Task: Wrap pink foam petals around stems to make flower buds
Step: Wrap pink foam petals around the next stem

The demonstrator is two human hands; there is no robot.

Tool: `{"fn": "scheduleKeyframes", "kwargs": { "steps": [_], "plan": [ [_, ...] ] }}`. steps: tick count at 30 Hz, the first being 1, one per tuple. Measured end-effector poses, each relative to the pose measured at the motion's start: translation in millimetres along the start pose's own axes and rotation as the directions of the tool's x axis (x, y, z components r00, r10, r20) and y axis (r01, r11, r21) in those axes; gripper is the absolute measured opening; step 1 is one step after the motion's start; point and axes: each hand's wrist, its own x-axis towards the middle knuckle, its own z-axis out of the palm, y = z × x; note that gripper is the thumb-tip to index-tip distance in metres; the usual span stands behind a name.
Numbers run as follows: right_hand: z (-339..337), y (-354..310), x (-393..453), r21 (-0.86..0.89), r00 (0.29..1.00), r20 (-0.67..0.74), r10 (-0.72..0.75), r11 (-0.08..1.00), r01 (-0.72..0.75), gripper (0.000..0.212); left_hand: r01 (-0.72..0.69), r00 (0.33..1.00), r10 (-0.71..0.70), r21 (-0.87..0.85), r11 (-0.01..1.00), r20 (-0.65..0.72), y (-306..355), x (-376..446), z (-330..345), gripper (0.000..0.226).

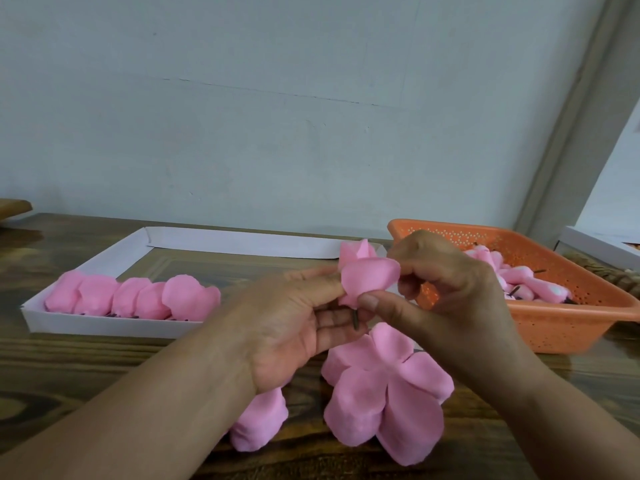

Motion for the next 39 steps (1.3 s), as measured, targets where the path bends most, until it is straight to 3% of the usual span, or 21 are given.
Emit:
{"fn": "scheduleKeyframes", "kwargs": {
  "steps": [7,13,17,19,25,34,39],
  "plan": [
    [4,-2,-1,0.147,0.991,-0.028,0.133,0.981,-0.128,0.012,0.012,1.000,-0.012,-0.023,1.000,0.000,-1,-1,2,0.034],
    [2,-4,0,0.108,0.993,-0.032,0.113,0.988,-0.109,0.010,0.015,1.000,-0.015,-0.015,1.000,0.004,-1,-4,2,0.031],
    [-8,-4,2,-0.089,0.997,0.031,-0.064,0.994,0.066,0.048,0.044,0.997,-0.046,0.033,0.998,0.060,1,-6,1,0.021],
    [-14,-4,3,-0.091,0.992,0.101,-0.079,0.992,0.088,0.054,0.066,0.993,-0.073,0.070,0.995,0.096,1,-7,1,0.022],
    [-23,-7,6,-0.071,0.968,0.252,-0.008,0.997,0.027,0.020,0.057,0.986,-0.076,0.134,0.989,0.148,-2,-8,0,0.011],
    [-22,-6,6,-0.032,0.957,0.275,0.092,0.996,-0.087,0.021,0.038,0.987,-0.059,0.141,0.989,0.147,-7,-9,2,0.020],
    [-21,-2,6,-0.036,0.953,0.277,0.126,0.992,-0.121,0.021,0.017,0.989,-0.044,0.188,0.982,0.139,-5,-8,0,0.045]
  ]
}}
